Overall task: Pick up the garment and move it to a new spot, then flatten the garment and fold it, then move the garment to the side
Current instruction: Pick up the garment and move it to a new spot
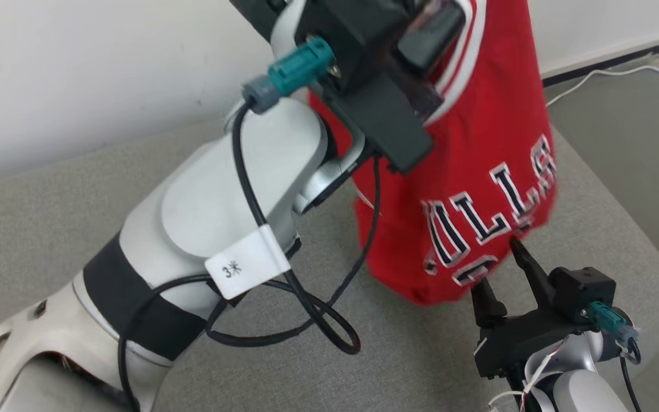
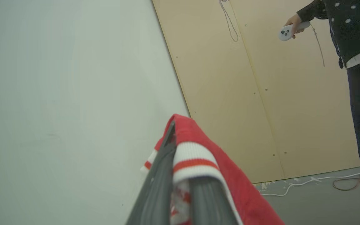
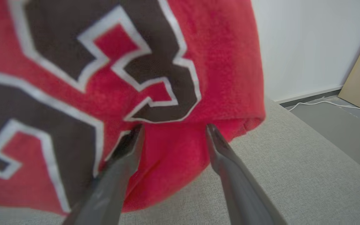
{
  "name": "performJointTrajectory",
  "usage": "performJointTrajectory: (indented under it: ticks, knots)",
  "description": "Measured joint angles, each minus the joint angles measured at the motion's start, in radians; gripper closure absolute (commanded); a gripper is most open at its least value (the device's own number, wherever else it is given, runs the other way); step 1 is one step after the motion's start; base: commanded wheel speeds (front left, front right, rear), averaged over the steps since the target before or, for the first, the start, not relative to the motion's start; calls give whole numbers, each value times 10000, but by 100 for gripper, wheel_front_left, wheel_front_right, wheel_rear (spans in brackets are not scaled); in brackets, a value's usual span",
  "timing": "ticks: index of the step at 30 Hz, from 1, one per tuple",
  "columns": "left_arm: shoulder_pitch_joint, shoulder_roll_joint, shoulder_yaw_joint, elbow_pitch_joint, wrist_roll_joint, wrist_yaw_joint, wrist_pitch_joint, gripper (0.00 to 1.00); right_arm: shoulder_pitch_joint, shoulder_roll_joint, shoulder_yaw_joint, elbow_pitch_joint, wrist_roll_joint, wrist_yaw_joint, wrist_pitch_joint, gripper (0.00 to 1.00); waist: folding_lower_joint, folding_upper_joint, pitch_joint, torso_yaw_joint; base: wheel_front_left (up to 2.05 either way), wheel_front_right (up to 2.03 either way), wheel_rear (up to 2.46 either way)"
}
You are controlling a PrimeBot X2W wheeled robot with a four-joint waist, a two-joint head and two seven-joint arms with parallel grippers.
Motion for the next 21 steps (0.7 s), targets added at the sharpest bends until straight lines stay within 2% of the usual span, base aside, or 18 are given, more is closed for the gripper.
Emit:
performJointTrajectory:
  ticks: [5,11,14,21]
  knots:
    - [340,171,-612,869,395,-435,-21,100,113,-25,-203,-107,19,-10,-33,0,1,1,322,238,0,0,0]
    - [997,1360,-1455,1195,784,-512,-115,100,74,-105,-341,-330,19,-12,-46,0,1,1,604,845,0,0,0]
    - [1378,1778,-1624,1152,1074,-512,-201,100,73,-180,-453,-345,17,-12,-48,0,1,1,721,1207,0,0,0]
    - [2600,2899,-2117,420,1402,-512,-362,100,62,-272,-564,-412,15,-69,-117,0,1,0,874,2103,0,0,0]
